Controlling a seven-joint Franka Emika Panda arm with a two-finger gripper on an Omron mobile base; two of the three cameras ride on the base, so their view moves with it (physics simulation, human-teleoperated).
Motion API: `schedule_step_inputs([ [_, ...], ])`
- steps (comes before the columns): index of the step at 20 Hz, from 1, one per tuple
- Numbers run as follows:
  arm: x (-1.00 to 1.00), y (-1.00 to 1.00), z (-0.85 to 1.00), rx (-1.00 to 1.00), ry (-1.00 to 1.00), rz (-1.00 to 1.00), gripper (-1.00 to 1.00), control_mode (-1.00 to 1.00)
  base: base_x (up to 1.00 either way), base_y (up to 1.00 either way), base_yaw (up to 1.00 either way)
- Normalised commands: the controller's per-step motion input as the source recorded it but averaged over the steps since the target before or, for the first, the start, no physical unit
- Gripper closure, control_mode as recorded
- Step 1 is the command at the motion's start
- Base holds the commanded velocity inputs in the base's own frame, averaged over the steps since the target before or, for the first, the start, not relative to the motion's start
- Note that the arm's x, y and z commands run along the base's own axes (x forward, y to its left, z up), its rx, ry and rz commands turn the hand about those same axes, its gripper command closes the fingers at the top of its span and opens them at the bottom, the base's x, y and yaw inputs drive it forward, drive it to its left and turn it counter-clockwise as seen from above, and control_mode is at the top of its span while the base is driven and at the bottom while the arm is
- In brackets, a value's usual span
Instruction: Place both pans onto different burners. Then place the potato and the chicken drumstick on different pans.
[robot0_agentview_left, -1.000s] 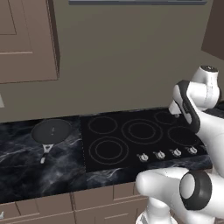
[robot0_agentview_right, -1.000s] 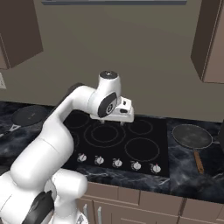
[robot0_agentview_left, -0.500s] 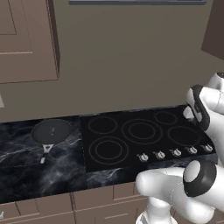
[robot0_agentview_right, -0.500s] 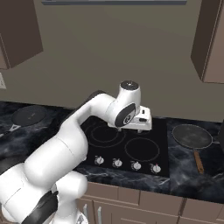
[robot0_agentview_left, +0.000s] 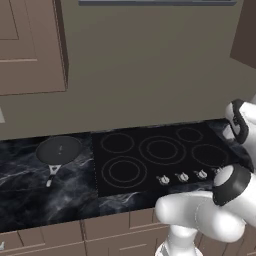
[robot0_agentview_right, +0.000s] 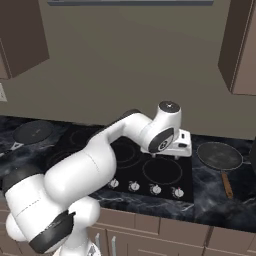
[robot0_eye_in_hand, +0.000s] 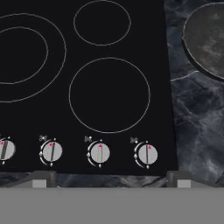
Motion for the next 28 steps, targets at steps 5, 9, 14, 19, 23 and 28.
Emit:
schedule_step_inputs([
  [5, 0.04, -0.41, -0.26, 0.00, 0.00, 0.00, -1.00, -1.00, 0.00, 0.00, 0.00],
  [9, 0.00, -0.31, -0.44, -0.03, 0.00, 0.00, -1.00, -1.00, 0.00, 0.00, 0.00],
  [14, 0.00, -0.27, -0.41, -0.07, 0.00, 0.00, -1.00, -1.00, 0.00, 0.00, 0.00],
  [19, 0.00, -0.25, -0.31, -0.08, 0.00, 0.00, -1.00, -1.00, 0.00, 0.00, 0.00],
  [23, 0.00, -0.28, -0.16, -0.06, 0.00, 0.00, -1.00, -1.00, 0.00, 0.00, 0.00],
  [28, 0.07, -0.29, 0.00, 0.00, 0.03, 0.00, -1.00, -1.00, 0.00, 0.00, 0.00],
])
